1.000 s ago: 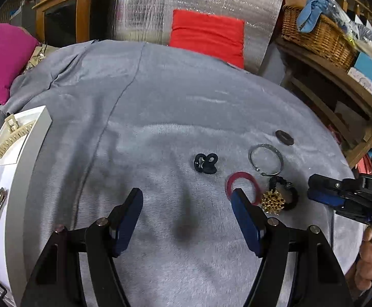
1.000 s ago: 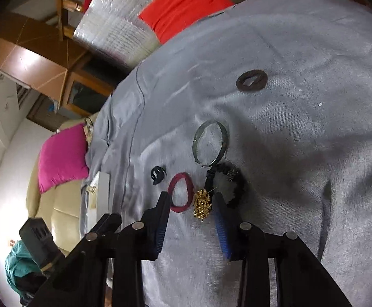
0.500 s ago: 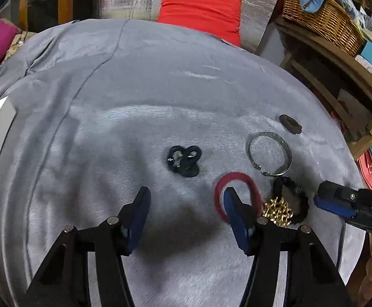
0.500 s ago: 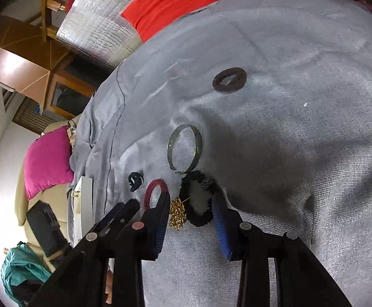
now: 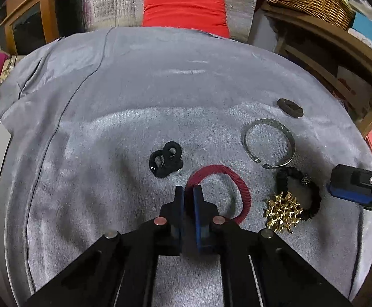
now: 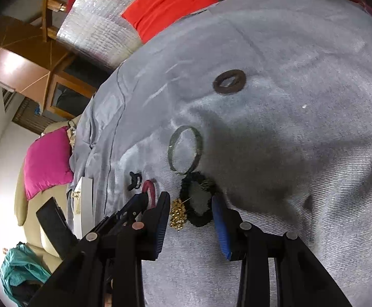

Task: Organize jewelry
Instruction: 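Grasp the gold filigree brooch with the right tool while the left tool holds the red hair tie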

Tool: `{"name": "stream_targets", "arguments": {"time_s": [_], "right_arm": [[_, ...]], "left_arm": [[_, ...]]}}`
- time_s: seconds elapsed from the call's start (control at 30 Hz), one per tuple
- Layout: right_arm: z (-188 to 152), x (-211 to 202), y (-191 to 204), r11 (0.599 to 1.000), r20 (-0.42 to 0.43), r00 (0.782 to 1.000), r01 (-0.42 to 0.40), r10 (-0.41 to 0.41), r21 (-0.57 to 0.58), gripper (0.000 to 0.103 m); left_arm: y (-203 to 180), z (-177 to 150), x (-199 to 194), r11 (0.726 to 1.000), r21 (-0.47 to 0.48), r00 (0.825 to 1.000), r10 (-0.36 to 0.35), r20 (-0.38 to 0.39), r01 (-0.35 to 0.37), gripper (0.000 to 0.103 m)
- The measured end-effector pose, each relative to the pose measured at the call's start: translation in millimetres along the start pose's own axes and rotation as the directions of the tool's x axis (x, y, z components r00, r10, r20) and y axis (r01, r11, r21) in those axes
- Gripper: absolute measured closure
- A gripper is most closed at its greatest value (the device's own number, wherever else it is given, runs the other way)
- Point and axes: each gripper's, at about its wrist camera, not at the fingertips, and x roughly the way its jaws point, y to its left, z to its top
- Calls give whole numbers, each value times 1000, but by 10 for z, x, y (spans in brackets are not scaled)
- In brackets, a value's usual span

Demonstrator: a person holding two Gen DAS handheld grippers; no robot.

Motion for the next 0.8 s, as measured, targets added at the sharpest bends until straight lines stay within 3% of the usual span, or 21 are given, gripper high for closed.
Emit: {"name": "stream_targets", "arguments": {"time_s": [0.17, 0.27, 0.33, 0.43, 0.53, 0.63, 0.8], "right_arm": [[-57, 69, 185, 995, -12, 1000, 18, -19, -98, 65], [-113, 120, 346, 976, -1, 997, 70, -72, -205, 65], [-162, 167, 447, 953, 4, 994, 106, -110, -285, 64], [-249, 262, 542, 905, 26, 984, 173, -177, -388, 44], [-354, 354, 648, 834, 72, 969, 239, -235, -498, 43], [-407, 430, 693, 789, 89, 962, 264, -260, -555, 44], [-449, 518, 690, 750, 103, 950, 296, -294, -592, 44]], "left_arm": [[120, -30, -57, 999, -20, 999, 28, -29, -29, 98], [270, -23, -130, 998, -44, 999, 38, -25, -39, 98], [349, -24, -177, 998, -52, 999, 39, -20, -40, 98], [437, -36, -156, 997, -60, 998, 46, -33, -48, 98], [497, -58, -91, 997, -71, 997, 38, -61, -42, 98], [526, -50, -75, 996, -80, 997, 22, -69, -28, 98], [557, -43, -72, 996, -92, 997, 7, -75, -14, 98]]}}
